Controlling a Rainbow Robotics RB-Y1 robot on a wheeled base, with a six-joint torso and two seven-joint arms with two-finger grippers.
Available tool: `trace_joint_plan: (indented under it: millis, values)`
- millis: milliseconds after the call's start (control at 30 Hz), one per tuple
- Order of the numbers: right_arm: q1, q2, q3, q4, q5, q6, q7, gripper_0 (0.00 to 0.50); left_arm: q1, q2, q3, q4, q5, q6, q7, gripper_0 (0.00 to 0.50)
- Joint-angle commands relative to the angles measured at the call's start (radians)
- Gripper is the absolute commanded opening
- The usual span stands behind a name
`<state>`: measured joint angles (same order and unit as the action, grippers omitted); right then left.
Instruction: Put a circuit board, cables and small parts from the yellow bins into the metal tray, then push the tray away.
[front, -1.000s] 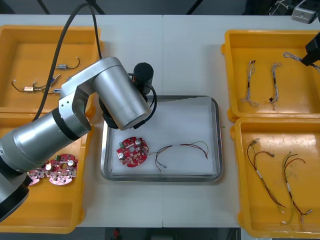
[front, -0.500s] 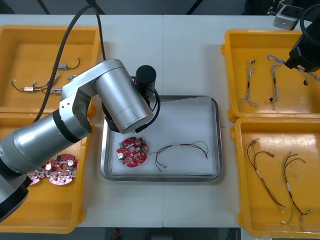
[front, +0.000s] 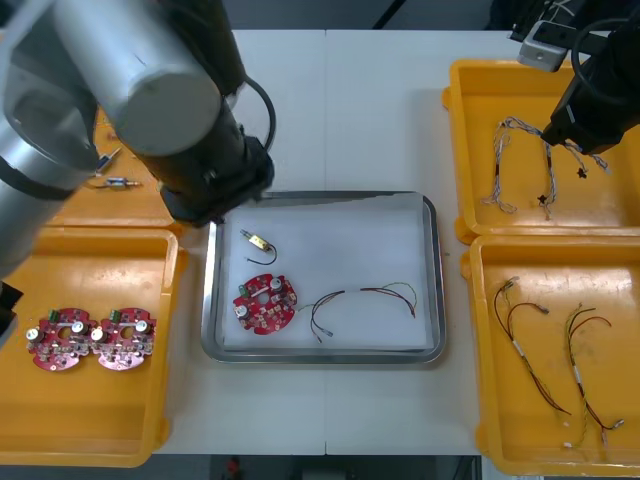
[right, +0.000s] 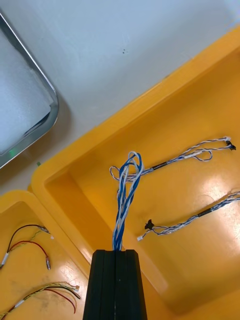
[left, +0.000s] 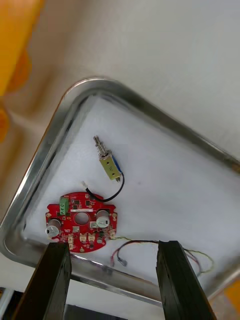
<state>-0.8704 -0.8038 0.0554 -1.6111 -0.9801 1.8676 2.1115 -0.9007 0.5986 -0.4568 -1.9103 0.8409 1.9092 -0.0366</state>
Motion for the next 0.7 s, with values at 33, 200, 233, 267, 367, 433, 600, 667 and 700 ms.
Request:
trace_joint_plan:
  millis: [33, 200, 233, 267, 367, 433, 600, 667, 700]
  values:
    - [0.007, 0.014, -0.005, -0.059, -0.025, -0.007, -0.016, 0.0, -0.118, 0.115, 0.113, 0.063, 0.115, 0.011, 0.179, 0.5]
    - [0.008, 0.029, 0.032, -0.11, -0.038, -0.007, -0.024, 0.0, -0.17, 0.193, 0.159, 0.188, 0.185, 0.002, 0.153, 0.5]
    - [0.008, 0.035, 0.046, -0.124, -0.042, -0.008, -0.027, 0.0, -0.181, 0.214, 0.162, 0.217, 0.188, -0.006, 0.152, 0.5]
    - [0.008, 0.04, 0.058, -0.141, -0.045, -0.008, -0.03, 0.0, -0.192, 0.236, 0.164, 0.251, 0.19, -0.015, 0.15, 0.5]
    - [0.007, 0.052, 0.097, -0.179, -0.052, -0.011, -0.033, 0.0, -0.207, 0.279, 0.164, 0.332, 0.188, -0.041, 0.144, 0.5]
    - [0.007, 0.06, 0.123, -0.199, -0.057, -0.022, -0.036, 0.0, -0.21, 0.302, 0.164, 0.378, 0.176, -0.055, 0.138, 0.5]
    - [0.008, 0.072, 0.228, -0.248, -0.068, -0.087, -0.042, 0.0, -0.21, 0.349, 0.158, 0.501, 0.112, -0.119, 0.118, 0.5]
    - [0.007, 0.077, 0.281, -0.263, -0.071, -0.131, -0.044, 0.0, -0.21, 0.368, 0.148, 0.554, 0.092, -0.151, 0.095, 0.5]
    - [0.007, 0.08, 0.304, -0.268, -0.072, -0.148, -0.045, 0.0, -0.21, 0.377, 0.142, 0.571, 0.084, -0.162, 0.075, 0.5]
